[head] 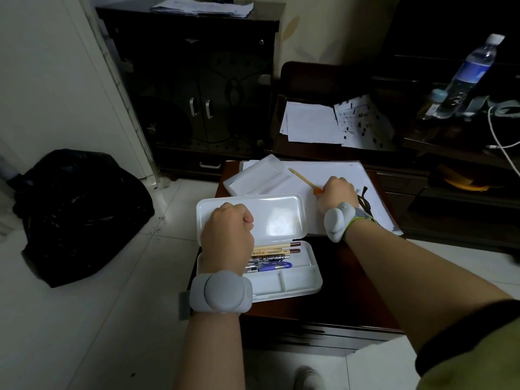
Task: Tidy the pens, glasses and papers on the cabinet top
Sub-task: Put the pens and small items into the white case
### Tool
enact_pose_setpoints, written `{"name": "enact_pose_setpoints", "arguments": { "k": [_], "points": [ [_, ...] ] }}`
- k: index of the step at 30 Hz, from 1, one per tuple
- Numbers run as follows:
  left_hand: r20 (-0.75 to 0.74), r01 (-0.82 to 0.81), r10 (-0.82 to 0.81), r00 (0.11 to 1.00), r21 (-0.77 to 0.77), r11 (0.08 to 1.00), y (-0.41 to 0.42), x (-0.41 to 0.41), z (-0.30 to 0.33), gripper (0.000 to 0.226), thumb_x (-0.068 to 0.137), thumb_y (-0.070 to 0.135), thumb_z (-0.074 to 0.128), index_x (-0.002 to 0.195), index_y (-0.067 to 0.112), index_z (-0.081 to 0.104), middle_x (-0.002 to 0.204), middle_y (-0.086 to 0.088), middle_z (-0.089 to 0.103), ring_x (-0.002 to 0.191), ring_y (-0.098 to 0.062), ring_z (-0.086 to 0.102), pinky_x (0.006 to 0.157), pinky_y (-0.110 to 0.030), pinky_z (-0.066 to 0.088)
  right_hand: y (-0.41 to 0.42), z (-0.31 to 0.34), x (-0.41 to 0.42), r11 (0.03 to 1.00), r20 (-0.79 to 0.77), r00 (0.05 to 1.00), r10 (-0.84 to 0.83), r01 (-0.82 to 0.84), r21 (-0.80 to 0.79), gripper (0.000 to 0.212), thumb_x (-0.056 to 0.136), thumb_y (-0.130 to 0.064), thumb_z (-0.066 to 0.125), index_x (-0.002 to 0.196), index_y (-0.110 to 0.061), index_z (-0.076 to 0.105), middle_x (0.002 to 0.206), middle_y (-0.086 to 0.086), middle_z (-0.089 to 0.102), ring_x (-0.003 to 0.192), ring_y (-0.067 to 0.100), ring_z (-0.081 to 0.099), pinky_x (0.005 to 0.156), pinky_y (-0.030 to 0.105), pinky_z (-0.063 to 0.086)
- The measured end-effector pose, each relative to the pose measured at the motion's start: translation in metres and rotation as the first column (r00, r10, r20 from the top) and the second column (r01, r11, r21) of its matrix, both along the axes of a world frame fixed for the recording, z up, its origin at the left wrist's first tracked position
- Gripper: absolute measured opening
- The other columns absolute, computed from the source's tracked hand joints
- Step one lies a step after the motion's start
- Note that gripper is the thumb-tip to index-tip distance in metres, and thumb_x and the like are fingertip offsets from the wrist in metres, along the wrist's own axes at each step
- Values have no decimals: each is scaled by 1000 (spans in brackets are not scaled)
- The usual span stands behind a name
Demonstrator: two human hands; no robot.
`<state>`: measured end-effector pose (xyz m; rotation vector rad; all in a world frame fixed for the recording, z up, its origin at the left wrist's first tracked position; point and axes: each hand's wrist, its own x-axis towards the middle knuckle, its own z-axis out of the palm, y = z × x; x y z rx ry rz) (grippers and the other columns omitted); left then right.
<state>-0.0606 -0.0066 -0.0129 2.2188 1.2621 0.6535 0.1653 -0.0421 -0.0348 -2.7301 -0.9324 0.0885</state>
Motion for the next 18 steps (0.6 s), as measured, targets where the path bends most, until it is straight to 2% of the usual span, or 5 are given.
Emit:
{"name": "enact_pose_setpoints", "arguments": {
  "k": [9, 13, 18],
  "points": [
    [-6, 3, -3, 1000, 7, 1000, 1, 0, 0, 14, 85, 3, 59, 86, 13, 68, 95, -2, 62, 89, -19, 59, 72, -30, 48, 9, -2, 0, 988, -178, 973, -147, 151, 12, 36, 93, -25, 52, 119, 0, 46, 127, 19, 51, 122, 37, 46, 97, 41, 40],
    [-9, 0, 0, 1000, -1, 1000, 1, 0, -1, 14, 86, 3, 59, 88, 14, 68, 96, -2, 63, 89, -18, 58, 71, -27, 45, 11, -1, 3, 984, -241, 955, -176, 181, -1, 35, 92, -25, 54, 117, -1, 49, 123, 19, 56, 117, 36, 52, 95, 38, 42],
    [-10, -3, 3, 1000, -13, 1000, 2, 2, -2, 14, 86, 3, 59, 88, 14, 68, 96, -3, 63, 89, -18, 59, 71, -25, 43, 15, 4, 2, 980, -268, 943, -198, 191, -50, 39, 93, -24, 54, 121, 1, 42, 125, 17, 55, 118, 33, 52, 96, 36, 40]
  ]
}}
